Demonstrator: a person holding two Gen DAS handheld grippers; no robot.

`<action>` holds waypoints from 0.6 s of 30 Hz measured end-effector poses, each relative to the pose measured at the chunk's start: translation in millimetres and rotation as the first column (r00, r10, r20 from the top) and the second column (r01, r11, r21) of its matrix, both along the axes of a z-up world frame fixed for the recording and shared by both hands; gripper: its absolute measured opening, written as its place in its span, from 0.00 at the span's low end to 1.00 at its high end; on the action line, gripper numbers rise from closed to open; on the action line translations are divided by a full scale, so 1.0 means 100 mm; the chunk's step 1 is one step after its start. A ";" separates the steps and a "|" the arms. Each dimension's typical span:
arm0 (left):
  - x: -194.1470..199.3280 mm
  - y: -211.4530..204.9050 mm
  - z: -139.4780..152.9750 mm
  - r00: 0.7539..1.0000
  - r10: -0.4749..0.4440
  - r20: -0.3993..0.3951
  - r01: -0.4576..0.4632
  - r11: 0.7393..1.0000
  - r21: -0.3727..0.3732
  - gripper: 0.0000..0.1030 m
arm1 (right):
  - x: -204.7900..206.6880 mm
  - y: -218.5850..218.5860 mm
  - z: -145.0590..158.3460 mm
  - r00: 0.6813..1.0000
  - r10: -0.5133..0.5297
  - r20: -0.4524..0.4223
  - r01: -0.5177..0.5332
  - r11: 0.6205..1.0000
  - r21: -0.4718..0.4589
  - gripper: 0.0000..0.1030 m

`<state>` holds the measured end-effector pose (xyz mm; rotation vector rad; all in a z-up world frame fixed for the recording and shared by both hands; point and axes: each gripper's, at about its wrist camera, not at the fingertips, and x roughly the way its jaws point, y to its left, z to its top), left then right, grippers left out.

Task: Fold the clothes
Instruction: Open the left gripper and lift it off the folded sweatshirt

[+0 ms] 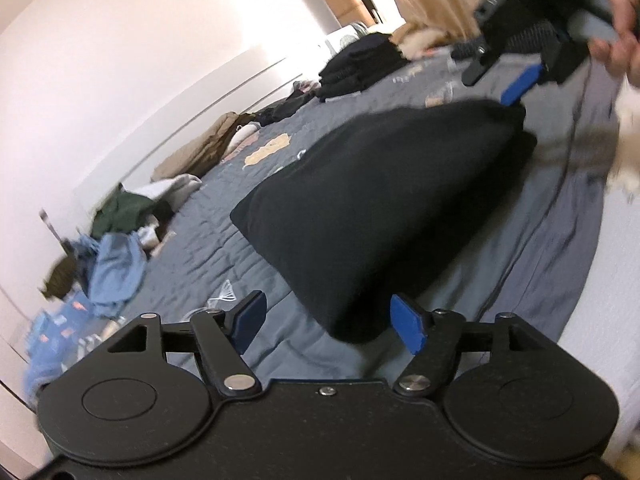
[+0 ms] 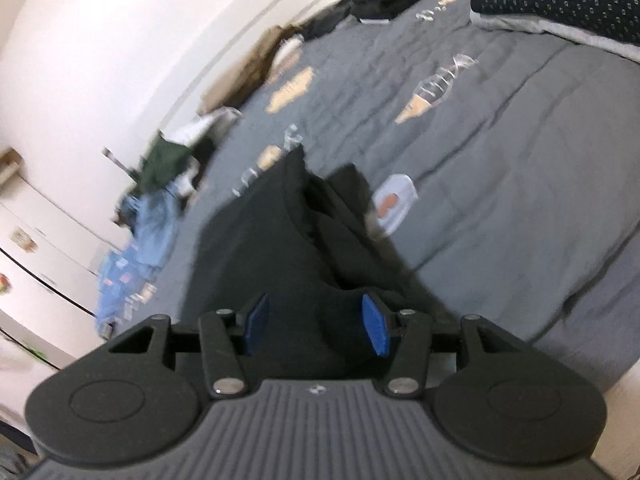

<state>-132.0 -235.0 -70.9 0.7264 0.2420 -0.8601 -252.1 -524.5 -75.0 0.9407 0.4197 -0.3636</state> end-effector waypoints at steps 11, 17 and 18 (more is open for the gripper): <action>0.07 -0.02 0.06 0.995 0.011 -0.098 -0.016 0.998 -0.056 0.74 | 0.30 -0.08 -0.05 0.998 0.009 0.057 -0.013 0.998 0.060 0.51; 0.10 -0.01 0.06 0.993 0.023 -0.117 -0.031 0.997 -0.064 0.74 | 0.45 -0.21 -0.27 1.000 -0.023 0.005 0.022 0.995 0.093 0.51; 0.11 0.00 0.06 0.992 0.025 -0.120 -0.033 0.997 -0.066 0.74 | 0.47 -0.21 -0.28 1.000 -0.019 -0.001 0.019 0.996 0.083 0.51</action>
